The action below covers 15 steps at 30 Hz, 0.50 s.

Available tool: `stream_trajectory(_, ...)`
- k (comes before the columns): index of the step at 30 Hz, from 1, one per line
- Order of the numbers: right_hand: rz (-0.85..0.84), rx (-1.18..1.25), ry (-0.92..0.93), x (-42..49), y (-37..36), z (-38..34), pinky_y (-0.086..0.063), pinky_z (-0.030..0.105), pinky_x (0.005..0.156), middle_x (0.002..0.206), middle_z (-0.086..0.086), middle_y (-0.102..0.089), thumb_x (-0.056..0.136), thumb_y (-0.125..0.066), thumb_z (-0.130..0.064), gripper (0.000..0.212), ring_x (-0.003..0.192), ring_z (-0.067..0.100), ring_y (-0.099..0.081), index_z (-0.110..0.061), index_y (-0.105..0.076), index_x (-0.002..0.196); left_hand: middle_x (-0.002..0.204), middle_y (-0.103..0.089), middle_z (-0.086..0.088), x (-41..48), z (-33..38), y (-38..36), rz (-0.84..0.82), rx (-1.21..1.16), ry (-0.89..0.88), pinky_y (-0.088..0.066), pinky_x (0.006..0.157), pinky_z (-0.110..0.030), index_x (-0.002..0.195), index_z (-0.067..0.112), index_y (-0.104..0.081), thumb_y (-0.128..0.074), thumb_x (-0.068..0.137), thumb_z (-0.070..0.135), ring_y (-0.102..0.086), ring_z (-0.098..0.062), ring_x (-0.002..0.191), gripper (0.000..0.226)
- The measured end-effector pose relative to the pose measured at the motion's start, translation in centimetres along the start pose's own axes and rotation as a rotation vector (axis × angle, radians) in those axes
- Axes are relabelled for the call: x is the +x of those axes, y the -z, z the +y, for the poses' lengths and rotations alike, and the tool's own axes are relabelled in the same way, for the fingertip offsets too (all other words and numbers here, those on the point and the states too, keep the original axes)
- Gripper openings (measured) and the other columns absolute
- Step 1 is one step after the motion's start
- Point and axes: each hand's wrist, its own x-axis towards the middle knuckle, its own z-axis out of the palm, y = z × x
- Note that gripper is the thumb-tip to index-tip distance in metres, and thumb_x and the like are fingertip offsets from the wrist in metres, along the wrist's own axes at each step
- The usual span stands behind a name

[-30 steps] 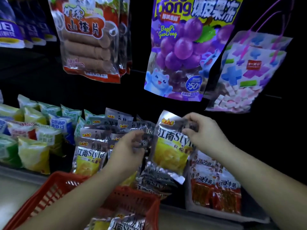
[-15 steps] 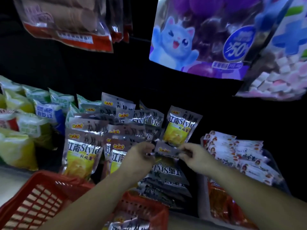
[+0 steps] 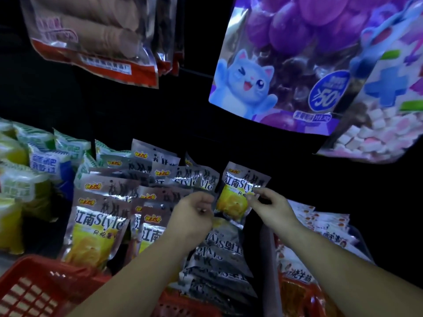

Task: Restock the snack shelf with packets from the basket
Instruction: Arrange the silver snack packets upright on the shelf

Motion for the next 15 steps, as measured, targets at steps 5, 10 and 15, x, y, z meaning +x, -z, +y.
stream_trajectory(5, 0.068, 0.097, -0.062, 4.6, -0.8, 0.7, -0.050, 0.054, 0.106, 0.157, 0.003, -0.042, 0.088, -0.075, -0.051, 0.057, 0.136, 0.033, -0.050, -0.039, -0.052, 0.139, 0.116, -0.062, 0.004, 1.9, -0.2, -0.8, -0.052, -0.190, 0.008, -0.056, 0.076, -0.016, 0.112, 0.024, -0.065, -0.059, 0.101, 0.002, -0.062, -0.012, 0.101, 0.025)
stream_trajectory(10, 0.056, 0.113, -0.156, 7.2, -2.5, 2.7, -0.054, 0.052, 0.102, 0.136, 0.002, -0.047, 0.081, -0.084, -0.048, 0.054, 0.124, 0.033, -0.058, -0.040, -0.060, 0.129, 0.112, -0.062, -0.001, 2.9, -1.4, -1.1, -0.044, -0.233, 0.059, -0.062, 0.086, -0.046, 0.108, 0.024, -0.067, -0.062, 0.097, -0.003, -0.068, -0.025, 0.099, 0.030)
stream_trajectory(15, 0.093, 0.202, -0.182, 9.1, -2.6, 2.7, -0.060, 0.043, 0.083, 0.125, 0.003, -0.048, 0.085, -0.084, -0.036, 0.042, 0.106, 0.027, -0.060, -0.032, -0.060, 0.120, 0.112, -0.065, -0.002, 2.7, -2.7, -0.8, 0.000, -0.231, 0.085, -0.062, 0.086, -0.051, 0.107, 0.026, -0.069, -0.061, 0.096, -0.003, -0.071, -0.019, 0.091, 0.032)
